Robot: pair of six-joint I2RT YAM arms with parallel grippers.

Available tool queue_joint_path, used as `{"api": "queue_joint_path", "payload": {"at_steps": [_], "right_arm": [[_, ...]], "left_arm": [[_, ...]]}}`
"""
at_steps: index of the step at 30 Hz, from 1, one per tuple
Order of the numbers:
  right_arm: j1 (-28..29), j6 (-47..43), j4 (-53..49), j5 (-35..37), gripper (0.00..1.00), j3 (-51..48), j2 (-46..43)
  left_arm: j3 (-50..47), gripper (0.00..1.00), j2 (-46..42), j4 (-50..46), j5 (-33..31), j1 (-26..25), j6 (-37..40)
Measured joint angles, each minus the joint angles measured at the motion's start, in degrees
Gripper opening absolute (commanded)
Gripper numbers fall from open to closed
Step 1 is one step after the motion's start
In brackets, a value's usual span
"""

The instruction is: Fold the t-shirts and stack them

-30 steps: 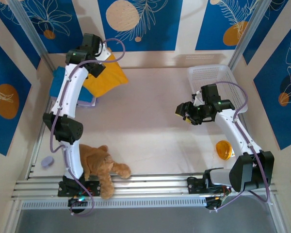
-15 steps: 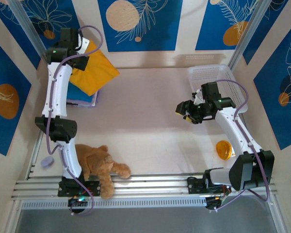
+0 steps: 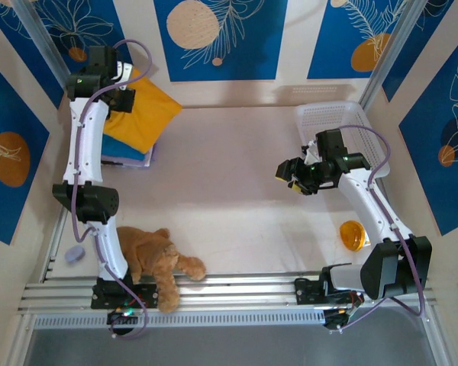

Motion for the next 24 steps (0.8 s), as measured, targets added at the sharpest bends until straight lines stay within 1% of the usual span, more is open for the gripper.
{"api": "queue_joint_path", "payload": {"at_steps": [9,17,24], "right_arm": [[0.7,0.0,0.1,0.3,0.61,0.0,0.7],[0.7,0.0,0.1,0.6,0.61,0.0,1.0],[1.0,0.0,0.0,0.9,0.61,0.5,1.9]], "left_arm": [[-3.0,0.00,0.0,-0.5,0.3,0.6,-2.8],[-3.4,0.00,0.0,-0.3,0.9,3.8,-3.8],[-3.4,0.00,1.3,1.2,2.7,7.0,-3.8]]}}
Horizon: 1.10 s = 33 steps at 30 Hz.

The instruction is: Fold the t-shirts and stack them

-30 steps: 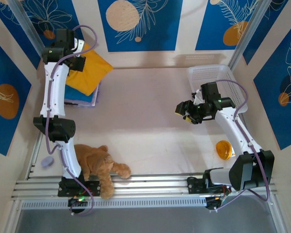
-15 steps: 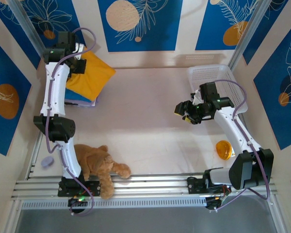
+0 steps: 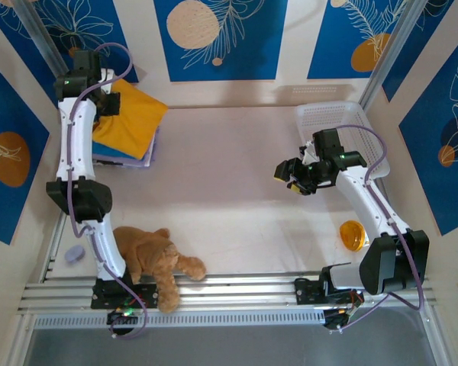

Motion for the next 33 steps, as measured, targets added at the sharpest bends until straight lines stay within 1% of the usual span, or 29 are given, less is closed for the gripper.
{"api": "queue_joint_path", "payload": {"at_steps": [9,17,33], "right_arm": [[0.8,0.0,-1.3,0.6,0.61,2.8,0.7],[1.9,0.0,-2.7,1.3,0.61,4.9,2.6],[5.0,0.4,-3.3,2.1,0.62,7.9,7.1]], "left_arm": [[0.0,0.00,5.0,4.4,3.1,4.1,0.1],[-0.1,0.00,6.9,6.1,5.4,7.3,-0.1],[-1.6,0.00,10.1,8.5,5.9,10.9,-1.6]]}}
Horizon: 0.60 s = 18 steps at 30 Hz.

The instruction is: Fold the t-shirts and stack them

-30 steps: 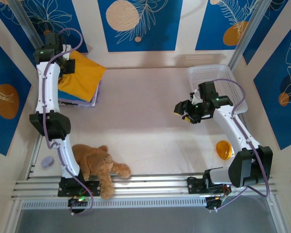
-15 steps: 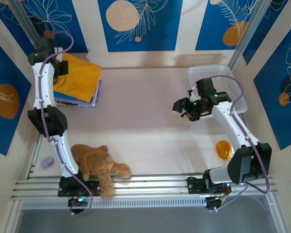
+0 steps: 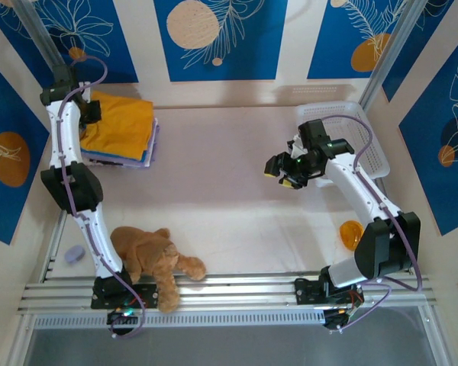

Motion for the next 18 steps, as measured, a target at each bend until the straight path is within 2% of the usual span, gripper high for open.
{"api": "queue_joint_path", "payload": {"at_steps": [9,10,11,12,14,15,17,18], "right_arm": [[0.3,0.0,-0.5,0.0,0.63,2.8,1.0],[0.3,0.0,-0.6,0.0,0.63,3.2,1.0],[0.3,0.0,-0.7,0.0,0.63,3.5,1.0],[0.3,0.0,-0.9,0.0,0.63,3.8,1.0],[0.3,0.0,-1.3,0.0,0.63,4.2,1.2],[0.3,0.0,-1.4,0.0,0.63,4.4,1.3],[0.3,0.0,-1.6,0.0,0.64,4.6,1.5],[0.3,0.0,-1.7,0.0,0.64,4.8,1.6]], "left_arm": [[0.0,0.00,3.5,0.6,0.1,0.7,0.0],[0.0,0.02,4.0,0.6,0.2,0.9,-0.2],[0.0,0.21,4.4,0.6,0.2,1.2,-0.3],[0.0,0.34,4.7,0.6,0.3,1.5,-0.4],[0.0,0.43,4.9,0.6,0.5,2.2,-1.4],[0.0,0.50,4.9,0.6,0.5,2.6,-1.6],[0.0,0.73,4.9,0.7,0.5,3.1,-2.2],[0.0,0.79,4.9,0.7,0.4,3.3,-2.5]]}}
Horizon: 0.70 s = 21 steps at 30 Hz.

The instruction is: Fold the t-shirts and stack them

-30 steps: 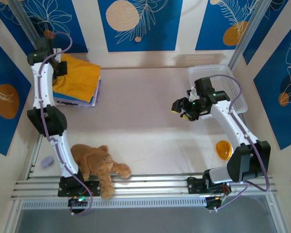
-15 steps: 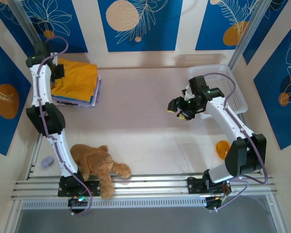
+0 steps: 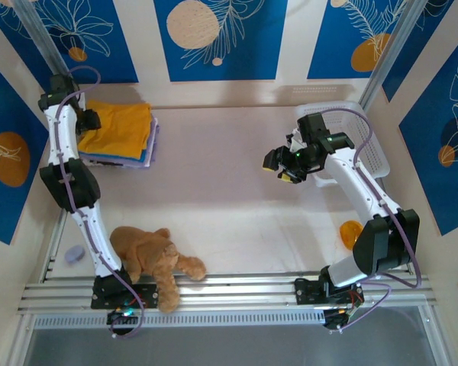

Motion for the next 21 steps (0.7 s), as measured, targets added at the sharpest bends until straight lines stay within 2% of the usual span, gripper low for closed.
{"api": "queue_joint_path", "payload": {"at_steps": [2,3,7,9,11,12,16,21], "right_arm": [[0.0,0.0,-0.1,0.0,0.65,0.2,0.1],[0.0,0.0,-0.1,0.0,0.66,0.3,0.1],[0.0,-0.7,-0.7,0.5,0.77,0.5,0.0],[-0.4,-1.3,-1.2,0.8,0.88,0.5,-0.7],[-0.8,-1.9,-1.4,1.4,0.96,0.5,-1.7],[-1.1,-2.1,-1.4,1.8,0.99,0.5,-2.5],[-2.3,-3.3,0.1,3.7,0.99,-0.6,-6.4],[-2.2,-6.3,7.9,8.8,0.99,-8.9,-14.6]], "left_arm": [[0.0,0.88,0.0,0.1,-0.5,0.2,-0.4],[0.0,0.98,-0.1,0.1,-1.0,0.2,-0.7],[-0.1,0.99,-0.8,0.1,-1.4,0.4,-2.0],[-0.7,0.99,-2.2,0.1,-1.3,0.5,-2.6],[-2.3,0.99,-4.5,0.3,-0.9,0.6,-3.4],[-4.3,0.99,-6.6,1.2,-0.5,0.6,-3.6],[-17.2,0.99,-18.4,7.4,2.0,-0.3,-4.7],[-38.8,0.99,-35.8,20.4,4.6,-2.6,-10.3]]}}
